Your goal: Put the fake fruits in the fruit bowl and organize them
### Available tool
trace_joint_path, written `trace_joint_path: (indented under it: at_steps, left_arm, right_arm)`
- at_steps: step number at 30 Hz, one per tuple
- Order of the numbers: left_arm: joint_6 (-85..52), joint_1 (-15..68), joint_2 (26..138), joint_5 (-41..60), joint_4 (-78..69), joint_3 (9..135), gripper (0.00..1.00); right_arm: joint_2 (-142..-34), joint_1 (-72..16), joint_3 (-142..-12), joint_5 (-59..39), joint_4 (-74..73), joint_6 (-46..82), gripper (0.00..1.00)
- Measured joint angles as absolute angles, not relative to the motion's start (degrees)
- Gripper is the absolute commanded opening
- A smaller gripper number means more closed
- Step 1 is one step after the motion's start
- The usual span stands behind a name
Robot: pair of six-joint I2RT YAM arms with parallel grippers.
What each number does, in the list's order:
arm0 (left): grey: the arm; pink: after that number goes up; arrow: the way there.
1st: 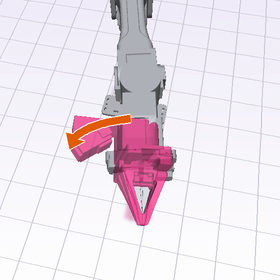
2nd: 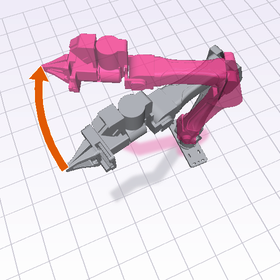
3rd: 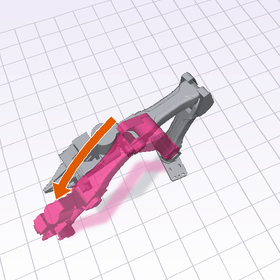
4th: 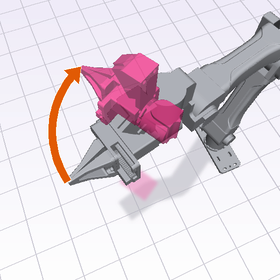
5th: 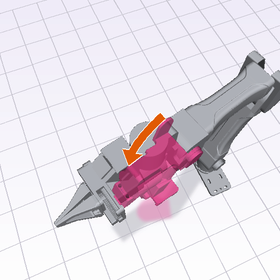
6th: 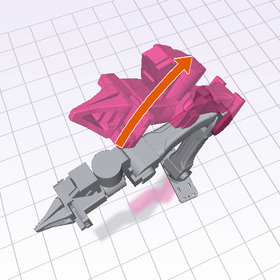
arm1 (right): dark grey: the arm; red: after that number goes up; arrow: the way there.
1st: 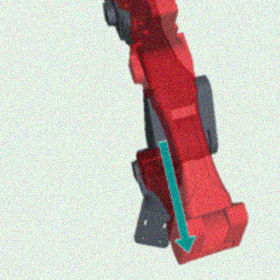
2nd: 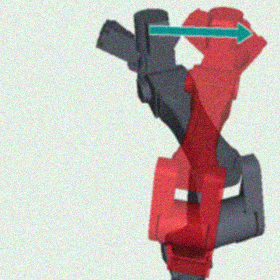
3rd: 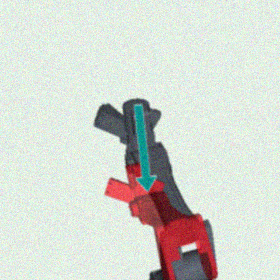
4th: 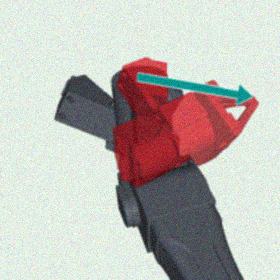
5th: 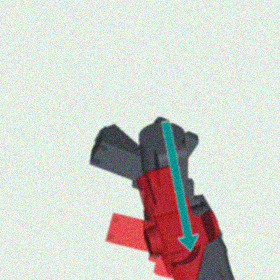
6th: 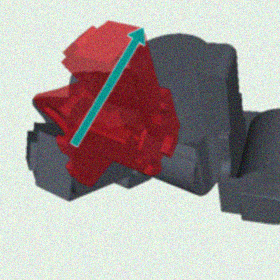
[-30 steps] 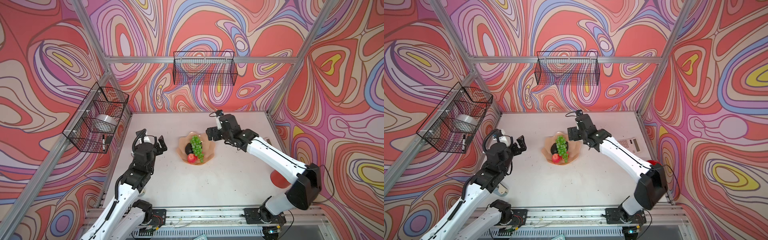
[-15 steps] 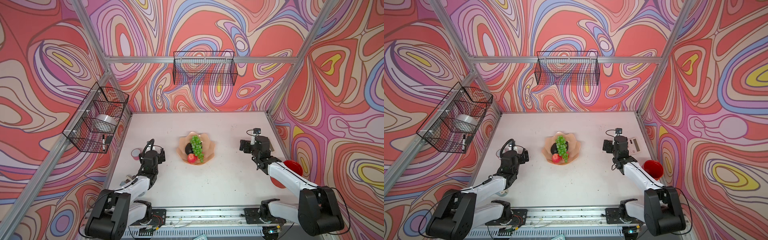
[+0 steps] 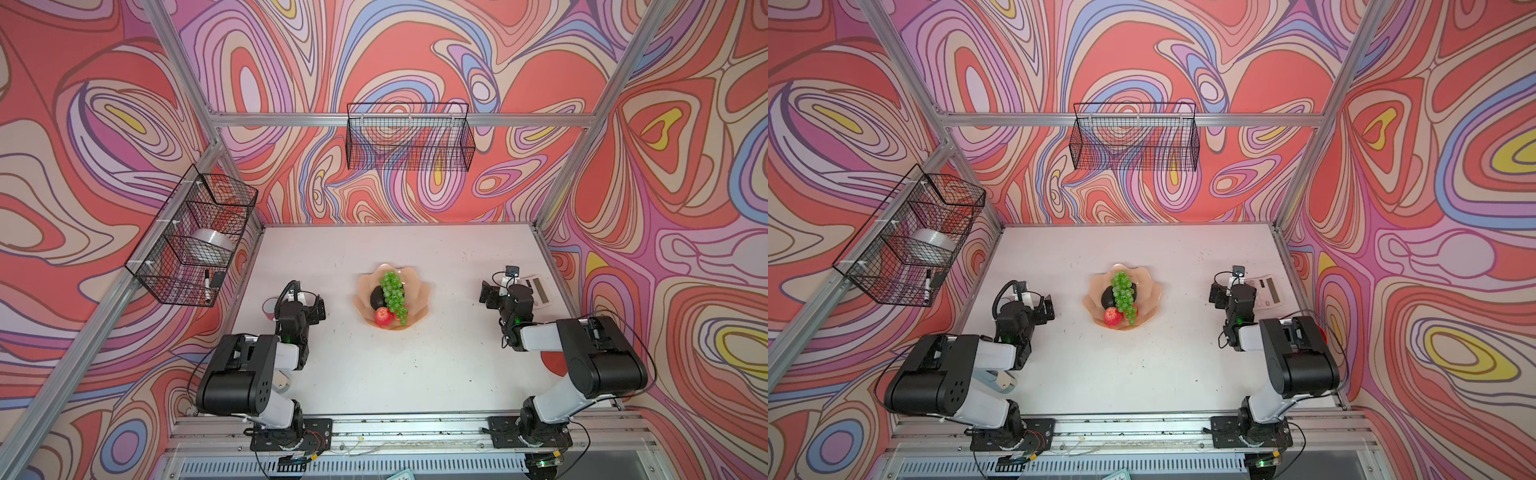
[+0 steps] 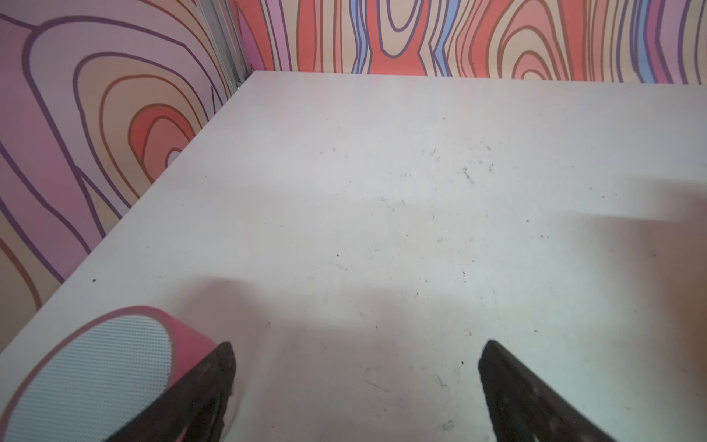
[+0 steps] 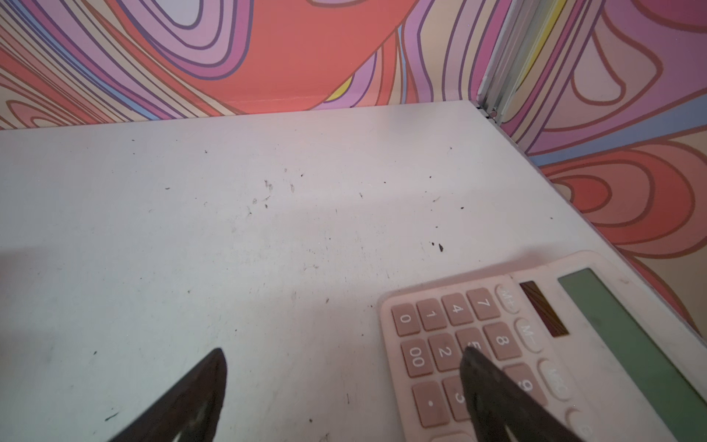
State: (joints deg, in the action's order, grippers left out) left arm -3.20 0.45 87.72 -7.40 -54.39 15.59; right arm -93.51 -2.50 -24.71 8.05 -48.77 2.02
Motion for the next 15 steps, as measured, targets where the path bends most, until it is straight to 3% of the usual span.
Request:
trace_joint_path:
  at_steps: [4, 15]
  left_arm:
    - [-3.5, 0.4, 87.9, -7.9, -53.0, 18.2, 1.00]
    - [-3.6, 0.4, 87.9, -7.4, -52.1, 20.1, 1.00]
  right_arm:
    - [-97.3, -2.3, -23.2, 7.8, -56.6, 1.5, 0.98]
    - [-97.7, -2.3, -22.8, 8.1, -61.6, 1.1, 0.98]
